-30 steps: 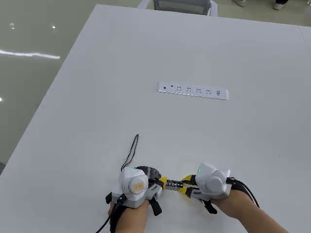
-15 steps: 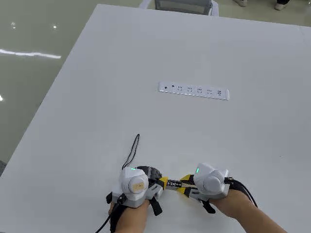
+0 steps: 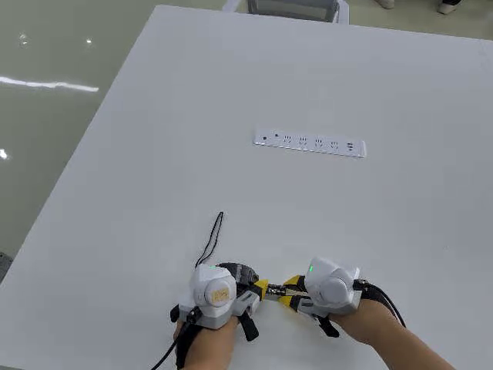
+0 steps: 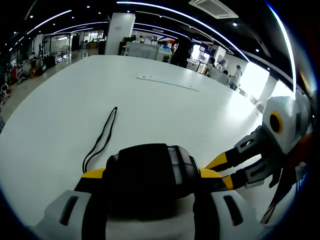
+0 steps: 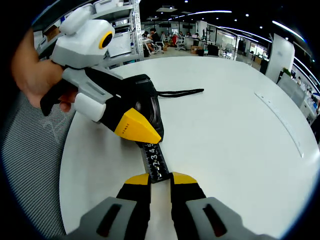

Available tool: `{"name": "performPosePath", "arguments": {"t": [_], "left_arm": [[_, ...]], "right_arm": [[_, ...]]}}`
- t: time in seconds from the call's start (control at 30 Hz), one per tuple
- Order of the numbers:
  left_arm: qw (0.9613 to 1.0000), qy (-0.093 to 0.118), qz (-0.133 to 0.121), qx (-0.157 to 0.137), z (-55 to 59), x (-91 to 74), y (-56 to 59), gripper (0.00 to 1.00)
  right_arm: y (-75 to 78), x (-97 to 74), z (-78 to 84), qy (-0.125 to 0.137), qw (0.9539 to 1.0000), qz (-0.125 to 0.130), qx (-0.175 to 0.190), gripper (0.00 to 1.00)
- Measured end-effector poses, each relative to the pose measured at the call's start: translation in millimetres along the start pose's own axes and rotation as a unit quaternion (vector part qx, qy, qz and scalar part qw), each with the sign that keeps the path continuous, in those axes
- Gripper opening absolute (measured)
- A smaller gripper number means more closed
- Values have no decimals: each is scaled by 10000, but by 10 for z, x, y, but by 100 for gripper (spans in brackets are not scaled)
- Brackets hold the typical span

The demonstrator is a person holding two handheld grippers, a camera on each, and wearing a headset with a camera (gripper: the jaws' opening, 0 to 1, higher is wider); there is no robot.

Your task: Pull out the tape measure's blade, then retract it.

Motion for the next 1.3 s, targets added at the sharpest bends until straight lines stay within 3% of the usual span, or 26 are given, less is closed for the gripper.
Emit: {"name": "performPosePath", "arguments": {"t": [1.3], "left_arm": [[10000, -5, 28, -34, 8, 0, -8, 67]], "right_arm": [[-59, 116, -106, 18, 9999, -55, -92, 14]]}}
Point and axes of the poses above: the centre of the closed fingertips' face, and the gripper's own axes: x roughly forward along the fingers, y roughly to its right, z roughly out of its underside, the point moved 9 cm from there along -x, roughly backward along the fingers, and after that the axes turned 6 degrees about x, right-handed, at the moved point
